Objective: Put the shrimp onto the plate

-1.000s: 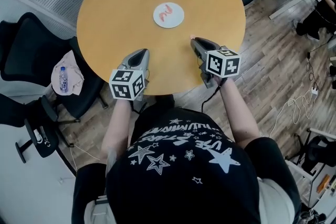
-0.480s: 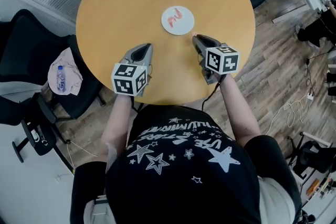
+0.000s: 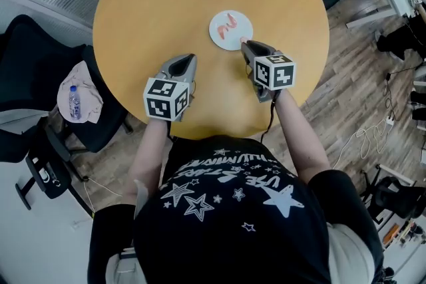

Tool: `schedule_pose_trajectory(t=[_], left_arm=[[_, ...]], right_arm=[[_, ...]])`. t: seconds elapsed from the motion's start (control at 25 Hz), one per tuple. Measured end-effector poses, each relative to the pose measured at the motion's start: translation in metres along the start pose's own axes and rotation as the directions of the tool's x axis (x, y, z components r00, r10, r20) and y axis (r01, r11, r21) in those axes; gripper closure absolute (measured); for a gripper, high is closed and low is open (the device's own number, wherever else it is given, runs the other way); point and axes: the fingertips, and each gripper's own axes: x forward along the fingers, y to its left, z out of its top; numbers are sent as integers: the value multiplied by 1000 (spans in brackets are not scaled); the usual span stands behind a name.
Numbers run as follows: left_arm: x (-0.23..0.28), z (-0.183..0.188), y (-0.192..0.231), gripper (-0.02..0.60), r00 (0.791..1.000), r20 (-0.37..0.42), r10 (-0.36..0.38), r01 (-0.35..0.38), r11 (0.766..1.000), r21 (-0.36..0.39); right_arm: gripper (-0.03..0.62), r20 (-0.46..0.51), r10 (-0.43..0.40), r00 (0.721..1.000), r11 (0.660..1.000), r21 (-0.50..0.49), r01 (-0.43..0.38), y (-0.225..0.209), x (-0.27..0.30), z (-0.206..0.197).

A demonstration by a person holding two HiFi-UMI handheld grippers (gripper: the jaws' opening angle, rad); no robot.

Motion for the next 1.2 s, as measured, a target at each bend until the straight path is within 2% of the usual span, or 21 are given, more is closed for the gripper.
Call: schedule_pose_trajectory(t=[0.16,0.32,0.64,0.96,1.2], left_arm=[[10,-2,5,580,1000,-11,-11,11,1000,-17],[15,-6,12,580,1000,-23,-12,11,1000,-28],[25,-14,26,580,999,-44,-11,9,998,-56],[34,-20,29,580,998,-62,-21,17,998,-68],[39,-25,29,580,997,-73,-24,18,997,-78]], right_arm=[[530,-37,-24,999,999,-25,23,-8,14,-6],[531,-63,-44,997,995,-90,38,-14,28,-9],[530,-104,-50,993,984,-175,31,-19,51,-10],[530,-151,-32,988,941,-337,-21,-15,72,-11],[530,-180,-24,983,928,-369,-45,-16,77,-13]])
